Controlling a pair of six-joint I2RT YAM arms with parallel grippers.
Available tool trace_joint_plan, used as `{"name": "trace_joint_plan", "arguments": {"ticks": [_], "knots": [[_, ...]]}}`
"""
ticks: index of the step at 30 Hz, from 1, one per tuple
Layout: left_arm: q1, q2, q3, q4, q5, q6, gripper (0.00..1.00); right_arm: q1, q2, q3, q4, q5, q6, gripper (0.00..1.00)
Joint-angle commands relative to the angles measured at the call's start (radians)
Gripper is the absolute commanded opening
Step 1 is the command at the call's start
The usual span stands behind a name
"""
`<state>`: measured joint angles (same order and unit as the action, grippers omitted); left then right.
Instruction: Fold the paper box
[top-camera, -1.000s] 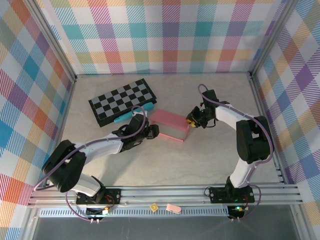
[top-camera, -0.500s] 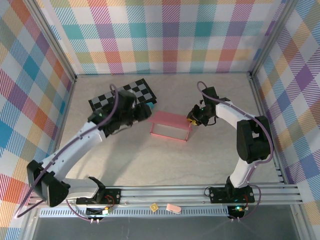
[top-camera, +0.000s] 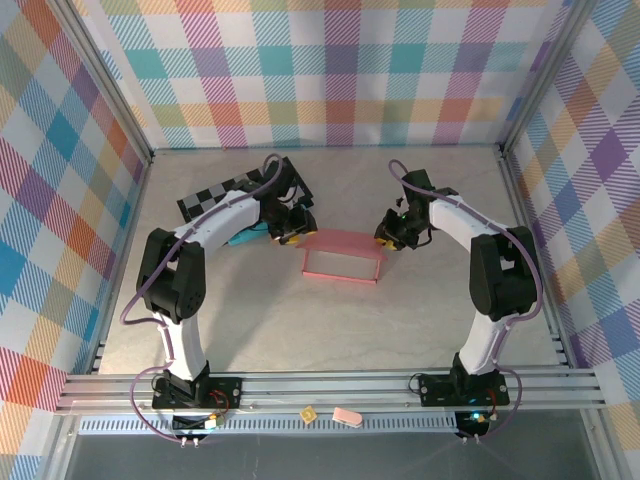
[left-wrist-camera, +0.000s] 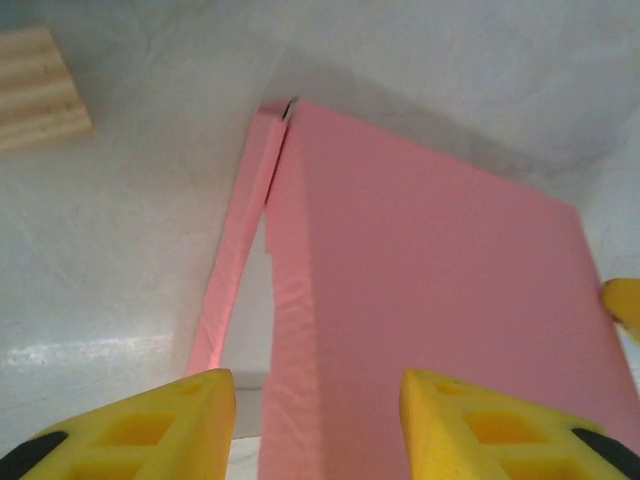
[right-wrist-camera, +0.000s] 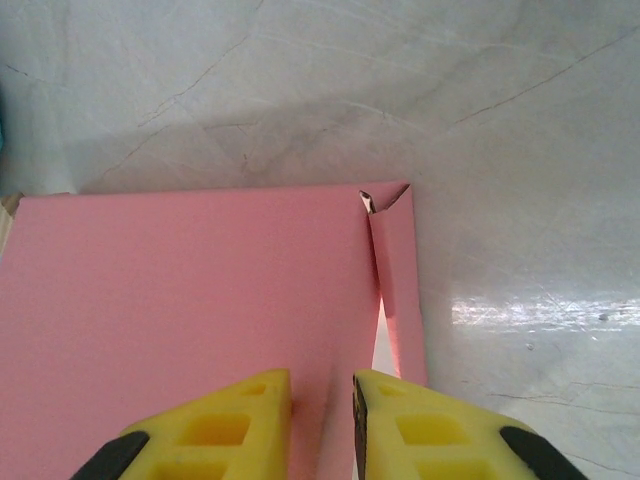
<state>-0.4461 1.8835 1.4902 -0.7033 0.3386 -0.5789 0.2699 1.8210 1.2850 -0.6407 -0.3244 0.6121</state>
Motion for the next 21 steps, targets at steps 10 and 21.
{"name": "trace_joint_plan", "arguments": {"ticks": [10, 21], "knots": [[-0.016, -0.028, -0.097, 0.075, 0.058, -0.005, 0.39, 0.013, -0.008, -0.035, -0.026, 0.019, -0.016, 0.23], [-0.049, -0.032, -0.145, 0.119, 0.042, -0.028, 0.28, 0.013, -0.013, -0.039, -0.029, 0.015, -0.025, 0.23]]}}
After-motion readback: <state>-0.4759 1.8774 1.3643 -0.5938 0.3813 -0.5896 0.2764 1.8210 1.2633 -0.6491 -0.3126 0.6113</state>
